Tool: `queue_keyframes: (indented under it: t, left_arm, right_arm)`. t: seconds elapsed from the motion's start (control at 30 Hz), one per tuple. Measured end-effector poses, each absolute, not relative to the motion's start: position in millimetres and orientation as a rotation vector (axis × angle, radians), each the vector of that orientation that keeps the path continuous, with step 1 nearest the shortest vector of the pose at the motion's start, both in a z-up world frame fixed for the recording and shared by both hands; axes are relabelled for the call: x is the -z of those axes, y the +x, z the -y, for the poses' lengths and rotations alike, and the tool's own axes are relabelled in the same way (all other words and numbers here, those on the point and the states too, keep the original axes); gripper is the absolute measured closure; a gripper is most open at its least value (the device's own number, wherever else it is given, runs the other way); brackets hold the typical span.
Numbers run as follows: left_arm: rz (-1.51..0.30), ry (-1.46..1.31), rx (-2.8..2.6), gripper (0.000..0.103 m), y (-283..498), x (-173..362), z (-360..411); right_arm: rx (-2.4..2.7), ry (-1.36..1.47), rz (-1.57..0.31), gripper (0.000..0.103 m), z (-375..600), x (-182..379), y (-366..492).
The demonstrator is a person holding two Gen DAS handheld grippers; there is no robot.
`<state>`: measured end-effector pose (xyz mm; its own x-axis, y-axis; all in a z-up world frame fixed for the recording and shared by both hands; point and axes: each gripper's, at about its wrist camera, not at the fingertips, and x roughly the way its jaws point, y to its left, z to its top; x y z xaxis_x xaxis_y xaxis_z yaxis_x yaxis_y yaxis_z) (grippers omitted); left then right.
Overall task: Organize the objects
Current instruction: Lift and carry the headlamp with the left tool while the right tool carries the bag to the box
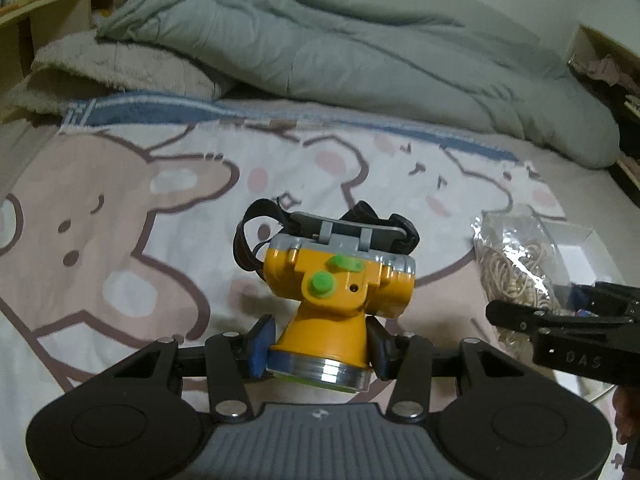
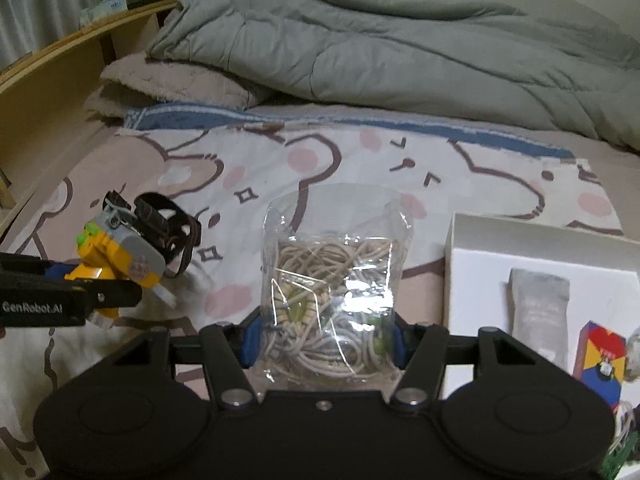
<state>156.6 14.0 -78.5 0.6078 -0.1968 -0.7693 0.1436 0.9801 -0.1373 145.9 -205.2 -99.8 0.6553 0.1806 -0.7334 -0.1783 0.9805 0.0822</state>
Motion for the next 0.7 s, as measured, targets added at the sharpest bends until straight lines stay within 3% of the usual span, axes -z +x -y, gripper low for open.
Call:
queue_keyframes:
  t: [0.7]
  left_arm:
    - [-0.710, -0.099, 0.330, 0.054, 172, 19, 56]
  right_arm:
    - [-0.164, -0.049, -0.661, 0.043, 291, 50, 136]
